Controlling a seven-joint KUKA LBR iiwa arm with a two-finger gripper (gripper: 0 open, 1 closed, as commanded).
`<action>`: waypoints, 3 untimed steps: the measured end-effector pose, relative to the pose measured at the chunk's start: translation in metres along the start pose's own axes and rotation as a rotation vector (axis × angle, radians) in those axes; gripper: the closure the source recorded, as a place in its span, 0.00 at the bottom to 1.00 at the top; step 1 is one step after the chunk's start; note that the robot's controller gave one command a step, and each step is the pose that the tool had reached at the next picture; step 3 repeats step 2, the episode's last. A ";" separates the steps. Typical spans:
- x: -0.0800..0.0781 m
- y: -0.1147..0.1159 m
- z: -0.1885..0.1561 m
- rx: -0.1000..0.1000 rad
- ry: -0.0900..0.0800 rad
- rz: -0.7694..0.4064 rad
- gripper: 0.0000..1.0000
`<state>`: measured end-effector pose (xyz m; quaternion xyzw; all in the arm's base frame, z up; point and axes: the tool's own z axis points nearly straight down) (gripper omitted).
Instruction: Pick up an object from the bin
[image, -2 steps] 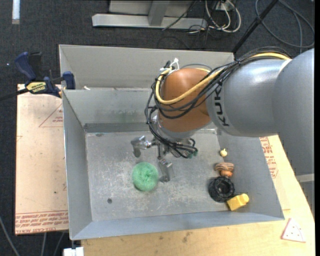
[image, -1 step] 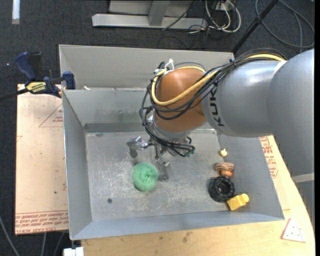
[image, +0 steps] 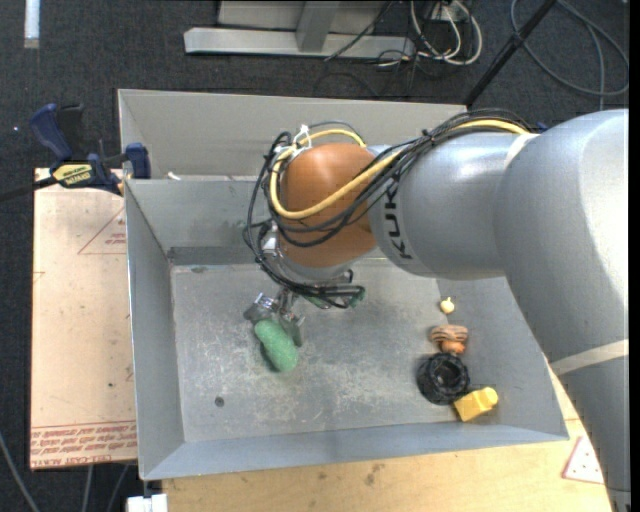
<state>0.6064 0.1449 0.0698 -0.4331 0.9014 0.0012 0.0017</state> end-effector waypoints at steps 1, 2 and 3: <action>0.000 0.000 0.000 0.000 0.000 0.000 1.00; 0.026 0.004 -0.164 0.006 -0.005 0.072 1.00; 0.026 0.004 -0.164 0.006 -0.005 0.072 1.00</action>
Offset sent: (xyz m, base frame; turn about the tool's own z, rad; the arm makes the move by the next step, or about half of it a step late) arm -0.0221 -0.0189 0.1612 0.0713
